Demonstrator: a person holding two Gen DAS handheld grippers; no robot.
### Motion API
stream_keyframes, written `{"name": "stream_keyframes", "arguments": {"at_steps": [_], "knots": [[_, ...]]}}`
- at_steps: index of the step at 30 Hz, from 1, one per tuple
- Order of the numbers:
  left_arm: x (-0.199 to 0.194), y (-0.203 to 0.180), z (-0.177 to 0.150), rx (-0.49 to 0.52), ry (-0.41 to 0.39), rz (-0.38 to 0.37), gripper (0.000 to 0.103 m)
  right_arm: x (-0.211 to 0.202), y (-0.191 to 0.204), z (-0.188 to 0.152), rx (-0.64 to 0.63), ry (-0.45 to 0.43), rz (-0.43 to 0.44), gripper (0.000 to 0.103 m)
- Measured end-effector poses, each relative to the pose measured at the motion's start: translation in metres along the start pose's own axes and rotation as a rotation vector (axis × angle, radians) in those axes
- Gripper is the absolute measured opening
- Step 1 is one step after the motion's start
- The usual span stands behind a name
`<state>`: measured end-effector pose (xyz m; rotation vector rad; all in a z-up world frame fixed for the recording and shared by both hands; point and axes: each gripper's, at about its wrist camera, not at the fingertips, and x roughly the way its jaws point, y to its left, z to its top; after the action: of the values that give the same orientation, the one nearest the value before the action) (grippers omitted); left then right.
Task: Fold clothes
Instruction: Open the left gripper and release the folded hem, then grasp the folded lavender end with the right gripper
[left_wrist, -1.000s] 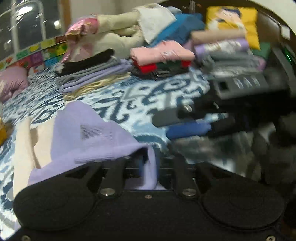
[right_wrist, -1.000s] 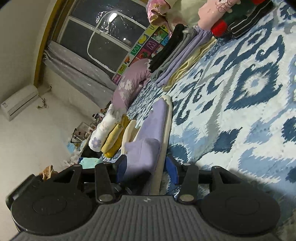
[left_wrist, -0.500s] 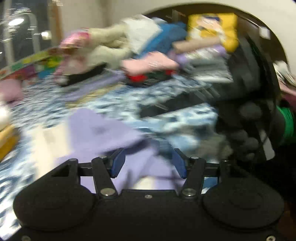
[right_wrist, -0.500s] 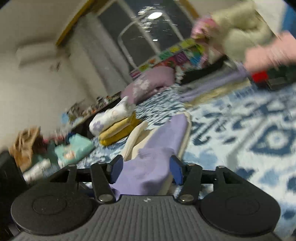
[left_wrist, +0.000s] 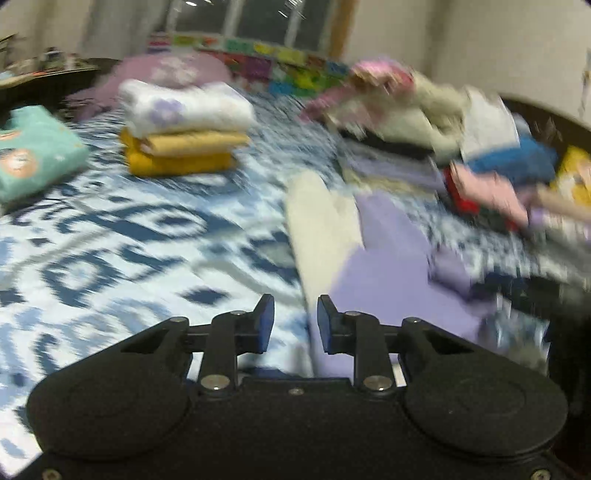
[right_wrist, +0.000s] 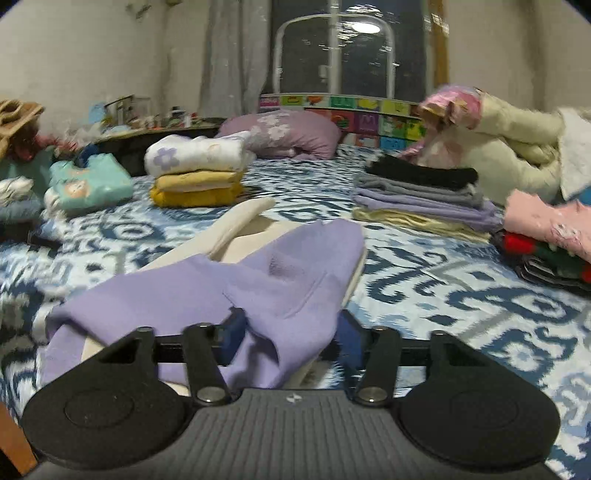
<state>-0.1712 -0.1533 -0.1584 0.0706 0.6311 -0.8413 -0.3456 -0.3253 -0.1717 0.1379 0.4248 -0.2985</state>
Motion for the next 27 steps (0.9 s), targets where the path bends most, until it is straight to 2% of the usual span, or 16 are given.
{"name": "stream_keyframes", "arguments": {"at_steps": [3, 5, 11, 14, 15, 19, 21, 24, 26, 27], "knots": [[0.015, -0.014, -0.009, 0.085, 0.066, -0.019, 0.023, 0.000, -0.033, 0.000, 0.185, 0.024, -0.018, 0.036], [0.019, -0.020, -0.012, 0.136, 0.083, -0.011, 0.023, 0.001, -0.041, -0.004, 0.245, 0.027, 0.001, 0.036], [0.010, 0.007, 0.000, 0.000, 0.013, -0.012, 0.023, 0.002, -0.059, -0.016, 0.404, 0.032, 0.067, 0.039], [0.009, 0.022, 0.004, -0.089, -0.007, 0.001, 0.023, 0.003, -0.067, -0.021, 0.483, 0.035, 0.101, 0.051], [0.010, 0.025, 0.006, -0.110, -0.004, 0.002, 0.023, 0.003, -0.062, -0.019, 0.445, 0.028, 0.100, 0.053], [0.009, 0.041, 0.010, -0.152, -0.002, 0.042, 0.023, 0.000, -0.018, -0.009, 0.122, -0.010, 0.050, 0.063], [0.007, 0.049, 0.009, -0.187, -0.010, 0.040, 0.023, 0.001, 0.003, -0.007, -0.018, -0.019, 0.030, 0.064], [0.008, 0.052, 0.008, -0.207, -0.012, 0.025, 0.023, 0.008, 0.024, -0.008, -0.164, -0.021, -0.008, 0.066], [0.011, 0.049, 0.007, -0.196, -0.006, 0.014, 0.023, 0.014, 0.033, -0.009, -0.236, -0.016, -0.044, 0.062], [0.012, 0.048, 0.007, -0.192, -0.004, 0.010, 0.023, 0.017, 0.034, -0.009, -0.253, -0.012, -0.063, 0.047]]}}
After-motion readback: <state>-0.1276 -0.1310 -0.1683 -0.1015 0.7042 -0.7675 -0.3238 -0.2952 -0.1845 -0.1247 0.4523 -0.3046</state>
